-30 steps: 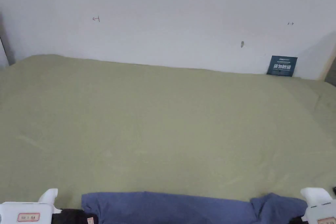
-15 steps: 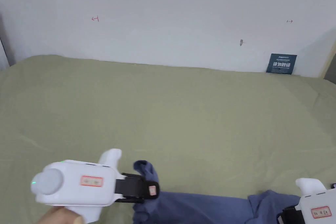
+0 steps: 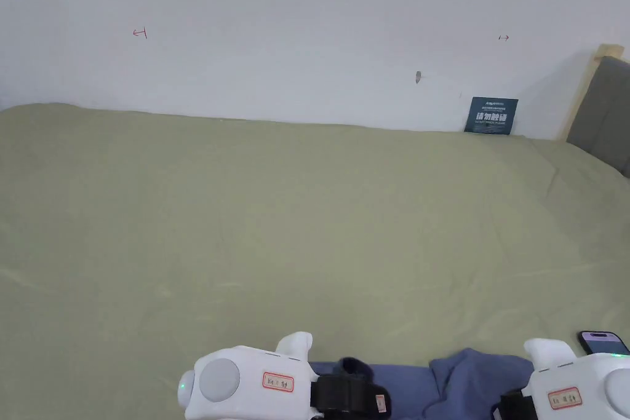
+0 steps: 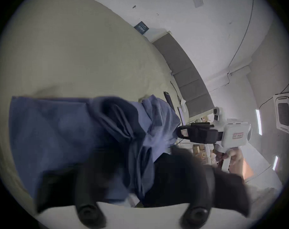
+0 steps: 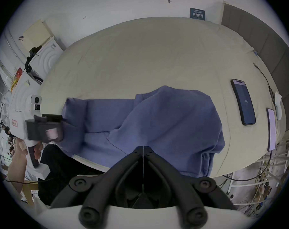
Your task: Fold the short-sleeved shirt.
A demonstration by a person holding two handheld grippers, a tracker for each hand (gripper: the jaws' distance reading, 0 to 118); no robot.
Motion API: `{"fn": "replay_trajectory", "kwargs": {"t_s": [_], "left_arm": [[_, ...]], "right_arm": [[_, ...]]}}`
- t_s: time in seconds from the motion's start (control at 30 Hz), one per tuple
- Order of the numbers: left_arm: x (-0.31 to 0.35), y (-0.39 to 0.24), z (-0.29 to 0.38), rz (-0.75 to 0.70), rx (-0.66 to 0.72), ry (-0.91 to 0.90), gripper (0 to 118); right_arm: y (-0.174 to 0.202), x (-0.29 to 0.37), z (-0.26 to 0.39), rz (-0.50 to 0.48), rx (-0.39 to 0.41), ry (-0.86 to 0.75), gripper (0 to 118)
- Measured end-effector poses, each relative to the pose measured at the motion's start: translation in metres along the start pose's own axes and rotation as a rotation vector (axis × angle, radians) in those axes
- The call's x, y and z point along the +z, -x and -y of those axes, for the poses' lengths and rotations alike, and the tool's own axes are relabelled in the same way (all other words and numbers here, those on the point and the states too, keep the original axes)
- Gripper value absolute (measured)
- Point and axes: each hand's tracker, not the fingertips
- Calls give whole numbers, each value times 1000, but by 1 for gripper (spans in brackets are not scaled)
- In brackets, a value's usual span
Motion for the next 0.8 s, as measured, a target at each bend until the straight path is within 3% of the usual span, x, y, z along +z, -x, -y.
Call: {"fn": "replay_trajectory", "kwargs": {"t_s": [0.03, 0.07, 0.17, 0.23, 0.33, 0.4, 0.47, 0.6, 0.67, 0.7, 0.8], "left_arm": [[8, 0, 4, 51, 1, -26, 104], [19, -1, 6, 84, -18, -69, 111], [53, 1, 7, 138, -26, -170, 106], [64, 7, 5, 111, 22, -218, 90], [55, 14, 7, 47, 24, -209, 5], [37, 17, 6, 17, 23, -183, 1], [8, 21, 11, 146, 78, -84, 1], [-61, 30, 33, -46, 146, 61, 0], [-66, 40, 50, 122, 199, -70, 0], [-62, 36, 50, 139, 229, -116, 0], [-48, 24, 41, 44, 195, -28, 0]], "right_arm": [[0, 1, 1, 1, -1, 0, 0], [0, 2, 1, -1, 2, 1, 0], [0, 4, 1, 6, 16, 5, 0], [1, 5, 0, 8, 28, 6, 0], [2, 5, -1, 1, 33, 1, 0], [3, 5, -1, -6, 25, -8, 0], [5, 5, -1, -10, 14, -15, 0], [8, 2, 3, -15, 18, -5, 0], [8, 2, 5, -20, 11, 0, 0], [9, 1, 6, -22, 8, 3, 0], [10, -2, 6, -19, 21, 12, 0]]}}
